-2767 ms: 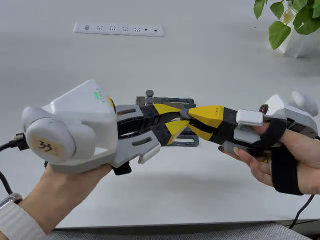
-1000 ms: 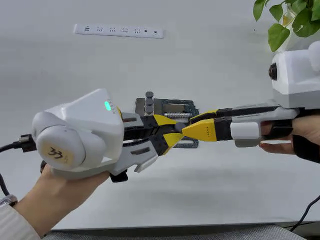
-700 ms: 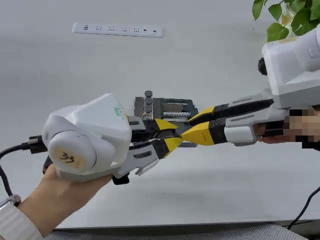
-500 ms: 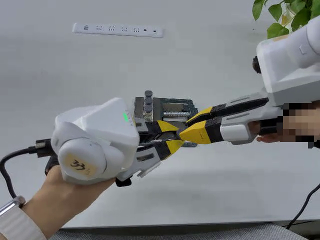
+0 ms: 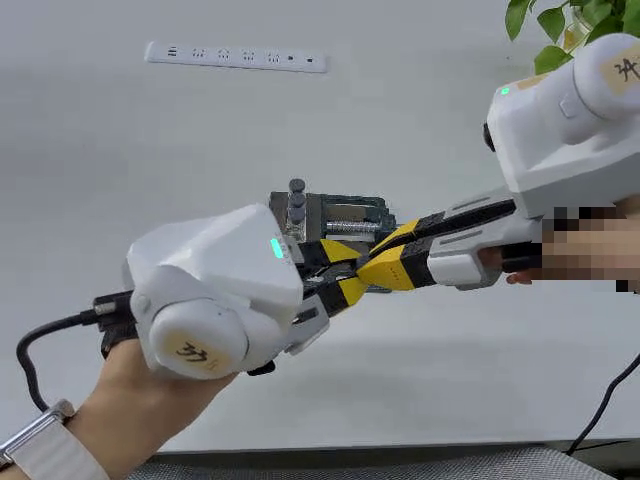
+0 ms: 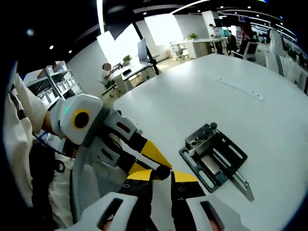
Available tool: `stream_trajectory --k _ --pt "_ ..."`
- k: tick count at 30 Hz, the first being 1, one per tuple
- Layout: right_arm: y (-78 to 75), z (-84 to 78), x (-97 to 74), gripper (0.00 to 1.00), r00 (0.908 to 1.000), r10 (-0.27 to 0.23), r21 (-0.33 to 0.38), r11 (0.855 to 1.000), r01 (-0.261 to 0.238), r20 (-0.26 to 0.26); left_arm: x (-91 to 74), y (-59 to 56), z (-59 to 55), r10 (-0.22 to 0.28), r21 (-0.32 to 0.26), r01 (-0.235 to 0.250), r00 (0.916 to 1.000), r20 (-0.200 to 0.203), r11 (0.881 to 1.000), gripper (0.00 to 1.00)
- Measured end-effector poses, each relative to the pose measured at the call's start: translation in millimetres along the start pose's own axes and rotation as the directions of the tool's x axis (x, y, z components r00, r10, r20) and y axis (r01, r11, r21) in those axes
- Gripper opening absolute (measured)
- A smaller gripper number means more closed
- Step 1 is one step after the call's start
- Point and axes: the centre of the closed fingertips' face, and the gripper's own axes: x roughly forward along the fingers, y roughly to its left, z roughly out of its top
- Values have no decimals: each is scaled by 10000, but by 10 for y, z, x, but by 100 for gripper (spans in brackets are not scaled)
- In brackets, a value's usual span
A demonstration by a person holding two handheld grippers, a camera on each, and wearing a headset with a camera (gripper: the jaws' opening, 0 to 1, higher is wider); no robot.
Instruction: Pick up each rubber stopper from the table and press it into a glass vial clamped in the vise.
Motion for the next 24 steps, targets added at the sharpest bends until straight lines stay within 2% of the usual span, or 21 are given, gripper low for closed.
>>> stream_trajectory --k 7,16,24 --pt "-23 7 0 8 9999 -119 113 9999 118 101 8 9 0 189 320 -186 9998 -83 9993 4" --pt "-37 -18 2 8 9993 -247 -442 9987 235 -269 14 -11 1 50 448 -46 9999 -101 9990 4" --pt "-20 -24 6 7 9985 -272 -612 9978 243 -471 19 -9 -12 29 508 -22 9999 -131 9987 4"
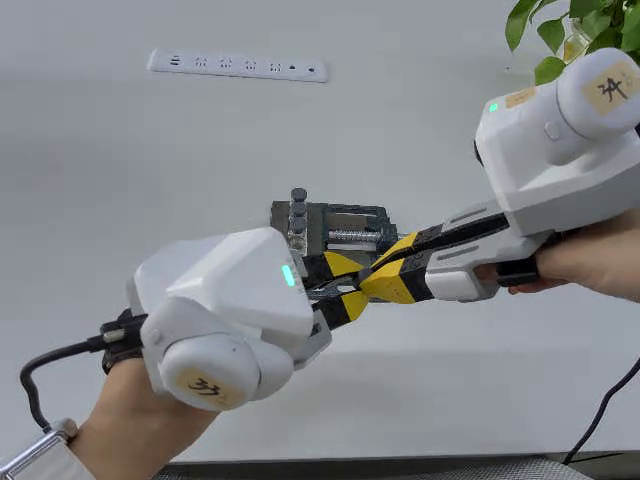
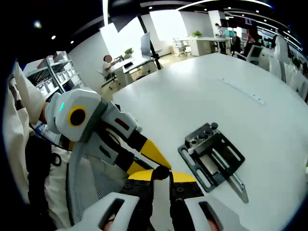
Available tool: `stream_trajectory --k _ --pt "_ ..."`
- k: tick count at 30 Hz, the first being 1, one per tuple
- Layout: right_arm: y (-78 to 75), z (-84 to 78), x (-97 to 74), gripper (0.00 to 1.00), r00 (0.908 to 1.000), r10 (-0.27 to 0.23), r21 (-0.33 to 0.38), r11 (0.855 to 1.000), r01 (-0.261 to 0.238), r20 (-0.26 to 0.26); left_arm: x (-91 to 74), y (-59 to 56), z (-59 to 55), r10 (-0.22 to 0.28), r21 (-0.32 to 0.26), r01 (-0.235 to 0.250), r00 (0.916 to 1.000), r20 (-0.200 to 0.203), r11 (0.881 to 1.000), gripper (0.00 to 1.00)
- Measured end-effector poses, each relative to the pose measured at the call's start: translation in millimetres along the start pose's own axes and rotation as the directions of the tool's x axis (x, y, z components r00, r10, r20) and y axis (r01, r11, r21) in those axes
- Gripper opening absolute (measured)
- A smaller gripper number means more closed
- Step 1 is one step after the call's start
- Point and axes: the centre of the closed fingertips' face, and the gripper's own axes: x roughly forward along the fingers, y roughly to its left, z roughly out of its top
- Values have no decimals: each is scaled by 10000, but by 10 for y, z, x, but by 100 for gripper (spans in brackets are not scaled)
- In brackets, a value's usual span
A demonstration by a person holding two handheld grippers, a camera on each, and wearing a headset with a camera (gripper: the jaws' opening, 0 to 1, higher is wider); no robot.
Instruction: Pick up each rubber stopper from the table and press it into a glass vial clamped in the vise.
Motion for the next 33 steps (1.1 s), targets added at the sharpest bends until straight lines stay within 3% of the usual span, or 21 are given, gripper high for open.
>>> stream_trajectory --k 22,30,33 --pt "11 5 33 6 9986 -359 -376 9987 345 -386 -21 6 -45 91 6 -91 9999 -56 10000 5" --pt "16 7 47 5 9981 -257 -379 9990 236 -563 -33 13 -44 115 -241 -114 9999 37 9996 6" --pt "12 -7 51 5 9973 -257 -463 9987 225 -689 -45 47 -64 172 -745 -163 9998 118 9971 11"
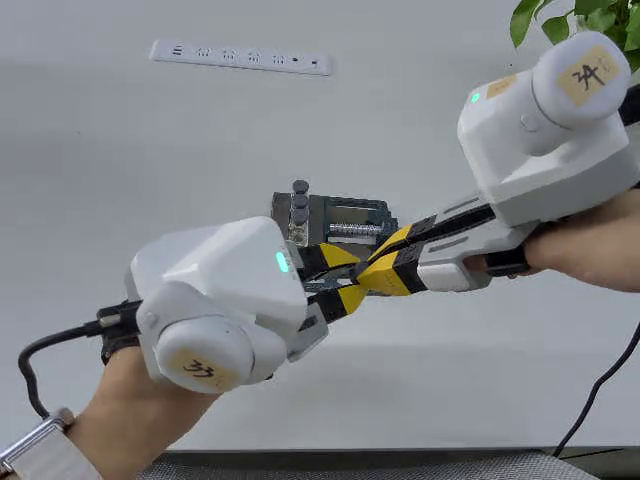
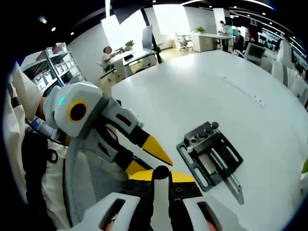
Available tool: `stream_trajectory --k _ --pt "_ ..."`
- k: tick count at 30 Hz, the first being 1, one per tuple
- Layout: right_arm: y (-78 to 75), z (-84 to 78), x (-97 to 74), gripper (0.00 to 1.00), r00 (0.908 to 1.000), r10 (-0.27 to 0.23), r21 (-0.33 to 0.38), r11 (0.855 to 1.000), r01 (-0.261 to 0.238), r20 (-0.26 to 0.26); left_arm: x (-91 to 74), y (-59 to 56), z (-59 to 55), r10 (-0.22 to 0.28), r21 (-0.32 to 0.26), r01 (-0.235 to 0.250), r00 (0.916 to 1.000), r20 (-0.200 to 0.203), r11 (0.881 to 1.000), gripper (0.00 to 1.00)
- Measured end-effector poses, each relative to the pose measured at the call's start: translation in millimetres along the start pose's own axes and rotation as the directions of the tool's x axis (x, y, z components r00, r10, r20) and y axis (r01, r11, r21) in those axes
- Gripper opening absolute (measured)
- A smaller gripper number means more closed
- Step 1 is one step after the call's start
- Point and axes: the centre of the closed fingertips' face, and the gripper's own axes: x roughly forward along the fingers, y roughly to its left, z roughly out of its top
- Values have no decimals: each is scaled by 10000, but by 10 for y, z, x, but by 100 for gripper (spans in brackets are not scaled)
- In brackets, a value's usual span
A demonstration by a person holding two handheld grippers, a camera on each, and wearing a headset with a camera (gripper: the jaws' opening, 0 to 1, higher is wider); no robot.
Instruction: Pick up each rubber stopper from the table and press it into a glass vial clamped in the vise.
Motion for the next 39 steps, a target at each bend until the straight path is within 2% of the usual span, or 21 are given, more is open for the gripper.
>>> stream_trajectory --k 4,5,6,8,10,14,17,20,24,28,30,33,35,37,39 --pt "-12 -24 19 5 9999 20 -23 10000 -21 -127 -5 0 -45 -96 -396 93 9999 -68 9992 22" --pt "-19 -32 26 6 9999 13 -40 10000 -13 -154 -7 4 -63 -98 -743 94 9999 -48 9972 25" --pt "-21 -41 32 6 9998 19 -53 10000 -20 -206 -10 9 -72 -110 -836 108 9999 -22 9964 28" --pt "-29 -50 41 6 9997 4 -98 10000 -6 -263 -17 19 -149 -99 -1360 69 9997 -219 9907 33" --pt "-32 -55 45 6 9995 31 -71 10000 -33 -305 -21 29 -161 -119 -1449 100 9999 -123 9894 38" --pt "-47 -68 61 6 9991 55 -132 9999 -61 -427 -42 80 -289 -112 -1818 47 9993 -346 9833 50" --pt "-83 -69 84 6 9985 68 -209 9997 -80 -540 -54 73 -331 -2 -1894 -84 9990 -457 9819 60" --pt "-114 -57 115 6 9975 94 -382 9992 -121 -701 -64 108 -408 159 -2179 -292 9979 -627 9755 68" --pt "-162 -41 160 6 9956 -1 -677 9977 -62 -938 -102 179 -517 324 -2353 -492 9967 -746 9707 81" --pt "-172 16 207 6 9948 273 -640 9974 -336 -980 -138 236 -606 513 -2509 -706 9953 -827 9654 92" --pt "-207 21 240 6 9929 165 -910 9955 -274 -1177 -160 279 -657 651 -2617 -852 9943 -844 9614 99" --pt "-225 51 284 6 9910 201 -1049 9939 -342 -1325 -178 307 -659 1028 -2558 -1206 9913 -819 9592 99" --pt "-266 68 320 6 9890 103 -1278 9914 -294 -1478 -181 323 -690 1056 -2759 -1258 9906 -868 9529 99" --pt "-285 83 340 6 9874 69 -1424 9894 -298 -1583 -195 347 -722 1185 -2722 -1384 9890 -884 9522 99" --pt "-304 111 373 5 9862 103 -1499 9881 -355 -1653 -218 384 -718 1339 -2814 -1526 9874 -847 9474 99"
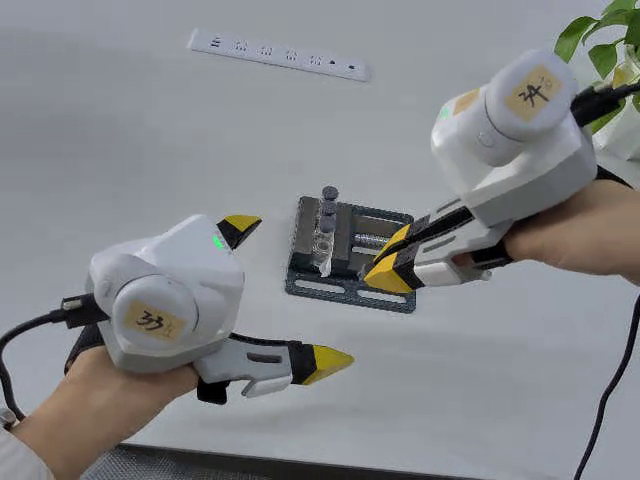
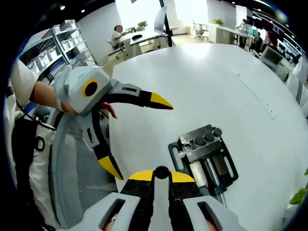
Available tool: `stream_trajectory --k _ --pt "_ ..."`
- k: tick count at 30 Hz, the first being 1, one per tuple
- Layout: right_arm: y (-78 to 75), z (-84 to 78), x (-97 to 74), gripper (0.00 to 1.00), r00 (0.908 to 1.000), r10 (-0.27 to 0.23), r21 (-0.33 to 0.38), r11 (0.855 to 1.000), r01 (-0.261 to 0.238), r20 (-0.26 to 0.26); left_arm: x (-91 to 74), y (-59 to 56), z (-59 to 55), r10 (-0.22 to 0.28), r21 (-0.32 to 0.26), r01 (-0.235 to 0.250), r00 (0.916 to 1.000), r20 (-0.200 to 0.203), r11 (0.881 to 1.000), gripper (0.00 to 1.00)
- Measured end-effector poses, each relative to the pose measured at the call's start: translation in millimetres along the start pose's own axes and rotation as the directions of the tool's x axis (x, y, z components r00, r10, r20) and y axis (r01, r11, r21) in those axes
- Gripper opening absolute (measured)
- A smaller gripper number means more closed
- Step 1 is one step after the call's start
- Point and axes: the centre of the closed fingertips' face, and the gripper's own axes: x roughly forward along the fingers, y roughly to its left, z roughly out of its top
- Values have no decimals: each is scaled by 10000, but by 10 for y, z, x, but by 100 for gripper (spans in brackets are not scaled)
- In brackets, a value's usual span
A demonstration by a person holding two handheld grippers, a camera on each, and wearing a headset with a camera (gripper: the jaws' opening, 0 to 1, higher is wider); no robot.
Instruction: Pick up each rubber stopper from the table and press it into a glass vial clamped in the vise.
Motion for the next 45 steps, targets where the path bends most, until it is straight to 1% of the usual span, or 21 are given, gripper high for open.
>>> stream_trajectory --k 2,4,8,9,10,11,13,15,17,19,21,24,28,30,31,32,35,40,45 --pt "-11 37 25 5 10000 14 -146 9999 -14 -65 -14 45 0 228 8 -228 9997 84 9997 99" --pt "-23 80 53 5 9999 53 -241 9997 -56 -109 -19 90 -19 270 -163 -268 9996 96 9995 99" --pt "-73 150 103 5 9993 -54 -832 9965 23 -365 -28 112 -50 375 -206 -374 9993 66 9991 99" --pt "-132 150 108 5 9974 -349 -1390 9899 260 -623 -35 119 -56 420 -183 -420 9991 43 9990 99" --pt "-152 151 116 5 9959 -471 -1699 9849 335 -767 -39 127 -63 451 -154 -451 9990 29 9989 99" --pt "-150 164 128 5 9954 -488 -1853 9821 328 -823 -44 132 -78 429 -170 -429 9991 -15 9989 99" --pt "-152 185 146 5 9953 -438 -1826 9828 274 -860 -53 139 -92 411 -203 -412 9991 -67 9989 99" --pt "-206 200 169 5 9935 -506 -2195 9752 270 -1023 -68 160 -112 445 -198 -448 9989 -158 9988 99" --pt "-223 209 191 5 9922 -516 -2358 9715 235 -1138 -82 191 -145 444 -293 -450 9988 -211 9986 99" --pt "-247 223 220 5 9913 -489 -2444 9695 176 -1226 -90 196 -169 449 -347 -459 9986 -297 9983 99" --pt "-273 226 253 5 9900 -511 -2682 9633 141 -1314 -103 224 -193 441 -413 -455 9984 -346 9981 99" --pt "-309 223 306 5 9873 -514 -2897 9571 57 -1504 -121 234 -227 463 -496 -485 9979 -450 9976 99" --pt "-338 239 359 5 9858 -547 -3012 9536 44 -1586 -144 251 -267 517 -655 -551 9973 -525 9963 99" --pt "-345 232 380 5 9843 -576 -3139 9494 23 -1669 -146 248 -290 520 -707 -558 9972 -547 9959 99" --pt "-368 225 402 5 9817 -630 -3208 9471 20 -1798 -144 250 -306 519 -751 -559 9971 -550 9956 99" --pt "-383 230 418 5 9811 -667 -3278 9447 36 -1816 -143 249 -313 522 -787 -566 9970 -567 9953 99" --pt "-395 229 426 5 9806 -602 -3217 9468 -30 -1863 -138 242 -329 516 -875 -564 9971 -557 9946 99" --pt "-431 227 481 5 9784 -559 -3244 9458 -119 -1989 -124 235 -340 459 -950 -510 9974 -550 9942 99" --pt "-415 222 476 5 9759 -517 -3247 9456 -204 -2119 -110 252 -365 424 -1059 -486 9973 -594 9932 99"
